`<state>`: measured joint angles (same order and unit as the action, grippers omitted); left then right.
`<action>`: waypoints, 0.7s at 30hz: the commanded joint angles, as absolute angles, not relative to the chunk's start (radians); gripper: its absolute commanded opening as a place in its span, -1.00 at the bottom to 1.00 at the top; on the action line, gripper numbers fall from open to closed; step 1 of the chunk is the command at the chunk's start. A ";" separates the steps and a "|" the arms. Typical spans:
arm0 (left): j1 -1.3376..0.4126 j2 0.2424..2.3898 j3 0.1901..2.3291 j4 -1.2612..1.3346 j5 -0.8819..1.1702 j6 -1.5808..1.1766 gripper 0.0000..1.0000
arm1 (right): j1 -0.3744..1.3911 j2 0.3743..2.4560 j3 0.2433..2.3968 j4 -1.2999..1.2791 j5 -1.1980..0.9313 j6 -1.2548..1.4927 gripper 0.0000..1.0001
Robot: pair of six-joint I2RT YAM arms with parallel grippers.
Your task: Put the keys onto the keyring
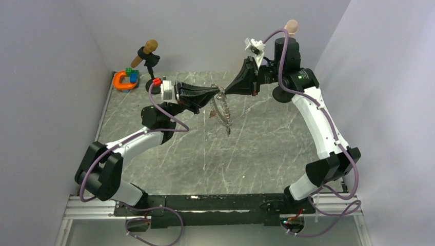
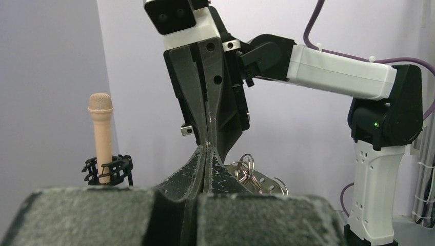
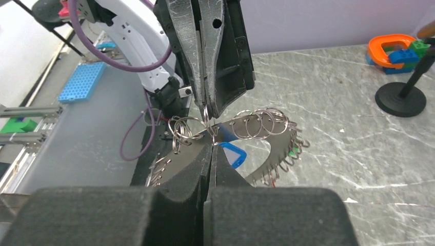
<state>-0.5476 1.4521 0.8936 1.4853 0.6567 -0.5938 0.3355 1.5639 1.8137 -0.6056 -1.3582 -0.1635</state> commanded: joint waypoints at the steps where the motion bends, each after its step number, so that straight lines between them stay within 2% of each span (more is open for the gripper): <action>1: -0.542 1.418 0.900 1.634 0.618 -0.627 -1.00 | 0.373 1.531 1.874 -0.757 -1.245 -0.317 -1.00; 12: -0.541 1.433 0.886 1.664 0.598 -0.653 -1.00 | 0.426 1.531 1.884 -0.810 -1.154 -0.375 -1.00; 17: -0.541 1.426 0.875 1.658 0.608 -0.651 -1.00 | 0.424 1.531 1.905 -0.820 -1.157 -0.382 -0.64; 21: -0.541 1.419 0.865 1.651 0.617 -0.648 -1.00 | 0.422 1.534 1.925 -0.828 -1.162 -0.385 -0.54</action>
<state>-0.5419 1.4521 0.8684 1.4853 0.6380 -0.6365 0.4191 1.5532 1.8652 -0.8173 -1.1568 -0.3660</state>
